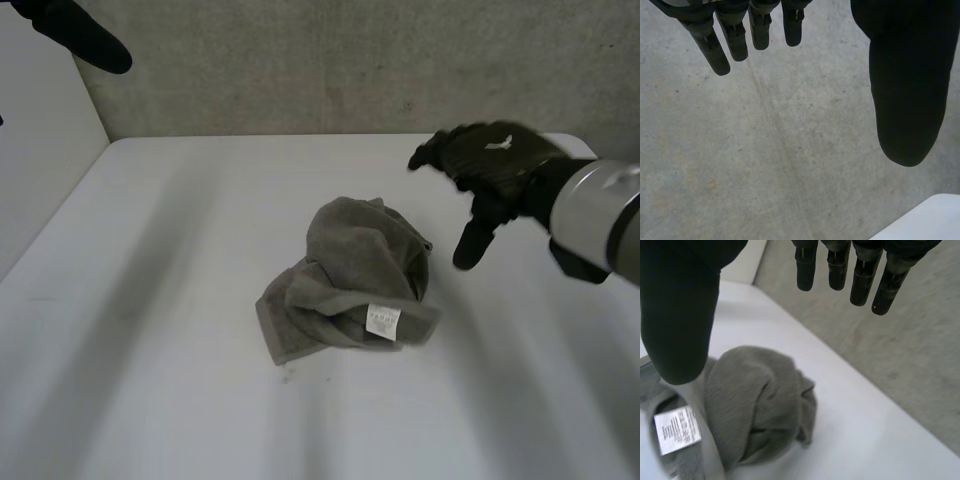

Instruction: Fold the towel.

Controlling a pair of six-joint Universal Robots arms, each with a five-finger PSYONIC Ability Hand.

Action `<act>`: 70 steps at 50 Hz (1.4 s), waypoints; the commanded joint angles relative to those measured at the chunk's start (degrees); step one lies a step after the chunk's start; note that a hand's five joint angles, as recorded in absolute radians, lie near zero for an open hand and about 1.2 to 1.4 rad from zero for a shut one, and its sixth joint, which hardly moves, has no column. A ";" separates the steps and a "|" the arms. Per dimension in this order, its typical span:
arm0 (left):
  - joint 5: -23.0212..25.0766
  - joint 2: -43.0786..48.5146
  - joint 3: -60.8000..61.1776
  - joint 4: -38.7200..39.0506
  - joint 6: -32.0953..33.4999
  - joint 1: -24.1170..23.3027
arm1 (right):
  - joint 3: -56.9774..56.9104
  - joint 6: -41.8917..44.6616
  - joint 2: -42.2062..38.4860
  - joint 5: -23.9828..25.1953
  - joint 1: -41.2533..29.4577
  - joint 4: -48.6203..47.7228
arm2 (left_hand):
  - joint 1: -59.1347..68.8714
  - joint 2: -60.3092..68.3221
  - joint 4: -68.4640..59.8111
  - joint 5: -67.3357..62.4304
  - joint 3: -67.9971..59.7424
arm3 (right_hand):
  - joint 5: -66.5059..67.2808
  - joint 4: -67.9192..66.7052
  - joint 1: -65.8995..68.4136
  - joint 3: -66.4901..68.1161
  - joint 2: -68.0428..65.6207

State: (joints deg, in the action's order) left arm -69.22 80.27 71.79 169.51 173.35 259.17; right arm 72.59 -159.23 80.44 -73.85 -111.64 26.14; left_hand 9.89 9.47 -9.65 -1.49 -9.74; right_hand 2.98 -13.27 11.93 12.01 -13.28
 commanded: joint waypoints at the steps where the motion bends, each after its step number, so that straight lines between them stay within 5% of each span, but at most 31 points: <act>1: 3.04 3.66 -2.44 -0.24 -0.12 6.35 | 1.06 0.94 -6.34 0.29 -5.60 -0.04 | 0.16 0.58 -0.40 1.45 -0.31 | -2.98 3.27 -1.93 -2.01 3.28; 15: 6.02 22.91 -6.66 -0.59 0.84 8.28 | 3.88 -2.93 -17.78 -2.53 -11.15 -10.85 | 1.50 1.93 -1.74 0.10 -1.66 | -2.98 3.27 -1.93 -2.01 3.28; 20: 5.67 29.50 -7.89 -0.32 0.84 8.28 | 4.75 -7.05 -22.78 -9.98 -13.95 -16.03 | 2.68 3.10 -2.92 -1.08 -2.83 | -2.98 3.27 -1.93 -2.01 3.28; 26: 4.97 34.69 -7.28 -0.24 0.84 7.93 | 4.75 -6.79 -25.69 -12.19 -15.19 -19.29 | 7.05 7.48 -7.29 -5.45 -7.21 | -2.98 3.27 -1.93 -2.01 3.28; 32: 3.22 35.30 -3.95 -0.06 0.76 5.13 | 4.41 -6.44 -29.19 -12.98 -15.89 -23.24 | 7.56 7.98 -7.80 -5.96 -7.71 | 12.21 -11.92 13.26 13.18 -11.90; 34: 1.98 35.21 -3.23 0.20 0.93 3.54 | 3.88 -6.36 -30.17 -13.42 -15.89 -23.24 | 7.56 7.98 -7.80 -5.96 -7.71 | 23.85 -23.56 24.90 24.82 -23.54; 35: 0.33 35.21 -2.62 0.55 1.19 2.06 | 3.79 -6.27 -30.17 -14.12 -15.89 -23.68 | 7.56 7.98 -7.80 -5.96 -7.71 | 45.34 -45.05 46.39 46.30 -45.03; 36: 0.31 35.21 -2.62 0.56 1.20 2.04 | 3.61 -6.35 -29.30 -15.17 -15.55 -24.64 | 7.56 7.98 -7.80 -5.96 -7.71 | 66.81 -66.52 67.86 67.78 -66.50; 41: -4.87 35.13 1.06 1.17 5.75 -3.04 | 4.66 -6.36 -20.62 -15.98 -15.28 -29.29 | 7.39 7.81 -7.63 -5.79 -7.54 | 67.02 -66.73 68.07 67.99 -66.72; 50: -5.84 36.88 4.50 6.36 9.11 -10.88 | 3.97 -6.44 -6.81 -14.57 -10.89 -27.82 | 7.06 7.48 -7.29 -5.45 -7.21 | 67.02 -66.73 68.07 67.99 -66.72; 70: -6.54 49.35 -0.15 10.57 7.62 -22.56 | 3.70 -4.07 5.43 -11.58 -6.93 -23.15 | 5.71 6.13 -5.95 -4.10 -5.86 | 67.02 -66.73 68.07 67.99 -66.72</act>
State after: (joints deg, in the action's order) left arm -75.38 126.17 74.67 179.28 181.84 239.12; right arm 76.07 -163.29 82.98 -85.16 -118.39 2.96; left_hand 14.11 13.92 -13.83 -3.82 -13.94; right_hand 54.26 -68.31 53.92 66.99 -66.16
